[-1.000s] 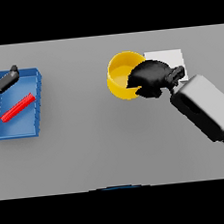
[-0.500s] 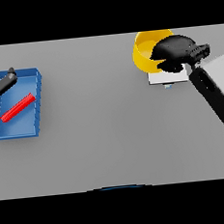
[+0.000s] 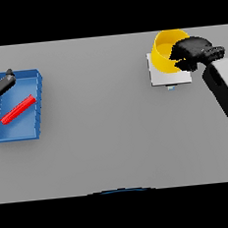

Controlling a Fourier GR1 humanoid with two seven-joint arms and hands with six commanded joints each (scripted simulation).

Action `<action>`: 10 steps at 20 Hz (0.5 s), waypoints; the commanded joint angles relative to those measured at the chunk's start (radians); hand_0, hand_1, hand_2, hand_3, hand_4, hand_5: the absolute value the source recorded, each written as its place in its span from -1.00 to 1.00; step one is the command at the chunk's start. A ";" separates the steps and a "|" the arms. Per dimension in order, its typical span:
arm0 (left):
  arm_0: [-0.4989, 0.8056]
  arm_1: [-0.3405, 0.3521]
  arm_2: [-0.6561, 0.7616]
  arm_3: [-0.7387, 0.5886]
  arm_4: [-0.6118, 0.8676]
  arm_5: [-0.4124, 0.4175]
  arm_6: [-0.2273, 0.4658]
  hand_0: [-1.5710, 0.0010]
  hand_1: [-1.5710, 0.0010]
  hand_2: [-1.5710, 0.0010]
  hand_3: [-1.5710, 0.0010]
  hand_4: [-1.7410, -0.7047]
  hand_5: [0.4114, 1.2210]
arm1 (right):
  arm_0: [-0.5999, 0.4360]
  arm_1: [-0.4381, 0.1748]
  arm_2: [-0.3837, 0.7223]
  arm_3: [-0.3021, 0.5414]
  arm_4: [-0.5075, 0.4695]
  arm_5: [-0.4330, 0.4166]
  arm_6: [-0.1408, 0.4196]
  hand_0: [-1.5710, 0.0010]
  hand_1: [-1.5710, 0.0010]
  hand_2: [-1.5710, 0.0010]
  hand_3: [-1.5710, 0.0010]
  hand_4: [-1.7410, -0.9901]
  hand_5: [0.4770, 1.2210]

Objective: Pick up the red beaker and tilt it to pour out 1 green nut into yellow bowl. Pick up the yellow bowl and place it on the metallic measuring scale.

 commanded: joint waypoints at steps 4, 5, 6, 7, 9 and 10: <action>-0.006 -0.002 -0.006 0.012 -0.003 -0.010 0.013 1.00 1.00 1.00 1.00 0.81 -0.18 | -0.025 0.039 0.015 0.104 0.008 -0.064 -0.014 -1.00 -0.99 -1.00 -0.82 -0.96 1.00; -0.007 -0.009 -0.008 0.020 -0.006 -0.009 0.010 1.00 1.00 1.00 1.00 0.82 -0.19 | -0.027 0.044 0.018 0.127 0.008 -0.075 -0.023 -1.00 -0.97 -1.00 -0.86 -0.96 1.00; -0.003 -0.017 -0.008 0.022 -0.005 -0.004 -0.001 1.00 1.00 1.00 1.00 0.82 -0.21 | -0.031 0.053 0.021 0.154 0.009 -0.083 -0.024 -1.00 -0.93 -0.99 -0.89 -0.96 1.00; -0.004 -0.020 -0.008 0.021 -0.007 0.002 -0.003 1.00 1.00 1.00 1.00 0.82 -0.22 | -0.035 0.063 0.025 0.183 0.014 -0.100 -0.023 -1.00 -0.91 -0.99 -0.91 -0.96 1.00; -0.006 -0.013 -0.004 0.005 0.002 -0.002 0.002 1.00 1.00 1.00 1.00 0.81 -0.22 | -0.050 0.069 0.024 0.212 0.007 -0.113 -0.034 -1.00 -0.88 -0.99 -0.92 -0.96 1.00; -0.002 -0.013 -0.002 0.012 0.003 -0.005 -0.006 1.00 1.00 1.00 1.00 0.80 -0.20 | -0.053 0.067 0.022 0.227 0.004 -0.119 -0.046 -1.00 -0.86 -1.00 -0.90 -0.96 1.00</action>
